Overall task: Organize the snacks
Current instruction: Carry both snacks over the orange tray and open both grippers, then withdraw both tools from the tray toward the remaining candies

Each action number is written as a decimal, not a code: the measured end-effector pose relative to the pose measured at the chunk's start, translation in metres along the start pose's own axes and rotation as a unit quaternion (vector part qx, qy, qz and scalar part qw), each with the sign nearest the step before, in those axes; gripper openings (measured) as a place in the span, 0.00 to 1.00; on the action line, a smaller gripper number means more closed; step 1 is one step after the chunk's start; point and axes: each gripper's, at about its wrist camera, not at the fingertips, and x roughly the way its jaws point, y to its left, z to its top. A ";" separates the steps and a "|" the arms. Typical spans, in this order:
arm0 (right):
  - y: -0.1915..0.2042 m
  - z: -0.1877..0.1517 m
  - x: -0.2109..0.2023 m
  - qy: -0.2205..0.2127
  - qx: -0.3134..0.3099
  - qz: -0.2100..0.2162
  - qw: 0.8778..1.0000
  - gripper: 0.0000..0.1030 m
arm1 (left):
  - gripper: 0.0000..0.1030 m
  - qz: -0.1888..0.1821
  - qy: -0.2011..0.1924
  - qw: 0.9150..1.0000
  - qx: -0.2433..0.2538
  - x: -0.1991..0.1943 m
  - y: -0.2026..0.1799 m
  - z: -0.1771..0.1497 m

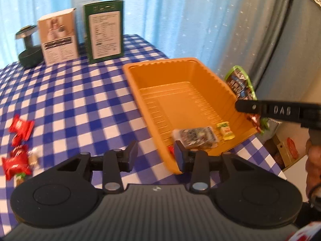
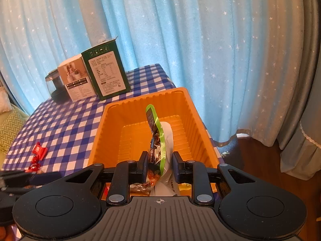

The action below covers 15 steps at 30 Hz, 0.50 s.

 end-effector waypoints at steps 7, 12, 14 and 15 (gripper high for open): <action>0.006 0.005 0.015 0.013 0.006 0.010 1.000 0.25 | 0.42 0.014 -0.003 1.000 -0.022 -0.012 0.019 -0.010; 0.005 0.005 0.028 0.016 0.031 0.024 0.999 0.25 | 0.44 0.017 -0.002 0.999 -0.029 -0.018 0.026 -0.014; 0.001 0.004 0.031 0.022 0.047 0.029 0.998 0.25 | 0.45 0.017 -0.001 0.999 -0.030 -0.019 0.028 -0.016; -0.001 0.004 0.031 0.025 0.054 0.030 0.998 0.26 | 0.45 0.017 0.000 0.999 -0.032 -0.019 0.030 -0.017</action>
